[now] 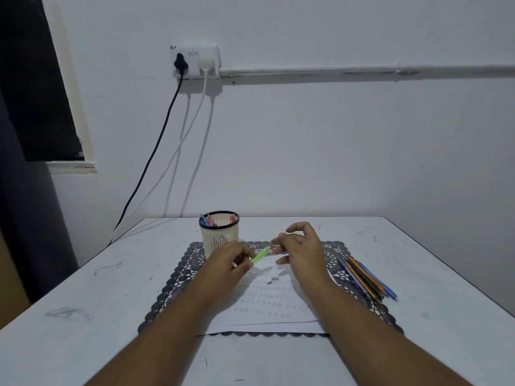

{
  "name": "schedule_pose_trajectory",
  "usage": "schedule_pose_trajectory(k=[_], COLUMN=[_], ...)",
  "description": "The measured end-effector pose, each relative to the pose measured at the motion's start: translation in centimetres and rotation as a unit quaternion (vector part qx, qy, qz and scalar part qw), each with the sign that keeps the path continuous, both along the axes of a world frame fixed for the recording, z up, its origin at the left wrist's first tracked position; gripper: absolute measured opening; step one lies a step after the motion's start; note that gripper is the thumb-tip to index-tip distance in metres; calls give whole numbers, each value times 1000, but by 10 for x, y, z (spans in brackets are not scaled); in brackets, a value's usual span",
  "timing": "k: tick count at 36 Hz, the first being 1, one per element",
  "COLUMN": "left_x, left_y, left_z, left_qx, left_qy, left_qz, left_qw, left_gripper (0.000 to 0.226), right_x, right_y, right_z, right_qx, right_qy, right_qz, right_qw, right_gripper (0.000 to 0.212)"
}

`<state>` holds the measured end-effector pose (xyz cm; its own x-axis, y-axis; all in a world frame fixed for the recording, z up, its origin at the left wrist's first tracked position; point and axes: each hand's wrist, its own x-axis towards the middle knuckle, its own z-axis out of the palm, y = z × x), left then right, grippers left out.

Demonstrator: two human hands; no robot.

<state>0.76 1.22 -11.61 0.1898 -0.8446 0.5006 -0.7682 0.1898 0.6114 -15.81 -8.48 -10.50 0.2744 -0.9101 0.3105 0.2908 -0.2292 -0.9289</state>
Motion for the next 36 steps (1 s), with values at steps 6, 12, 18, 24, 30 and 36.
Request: schedule_pose_trajectory(k=[6,12,18,24,30,36], left_x=[0,-1,-1,2,4,5], left_y=[-1,-1,-2,-3,-3,-4], left_z=[0,0,1,-2,-2,-2], left_qx=[-4,-11,-21,-19,-13,-5], left_qy=[2,14,36,82,132,122], left_qz=[-10,-6,-4,-6,-15,-8], left_qw=[1000,1000,999,996,991,993], left_gripper=[33,34,29,24,17,16], right_x=[4,2,0,-5,-12,-22], right_y=[3,4,8,3,-15,-13], right_z=[-3,-4,-2,-1,-3,-9], right_qx=[1,-14,-68,-153,-180,-140], right_qy=[22,33,110,180,319,404], right_qz=[17,18,9,-3,7,89], right_qw=[1000,999,992,972,931,900], right_gripper=[13,12,10,15,12,10])
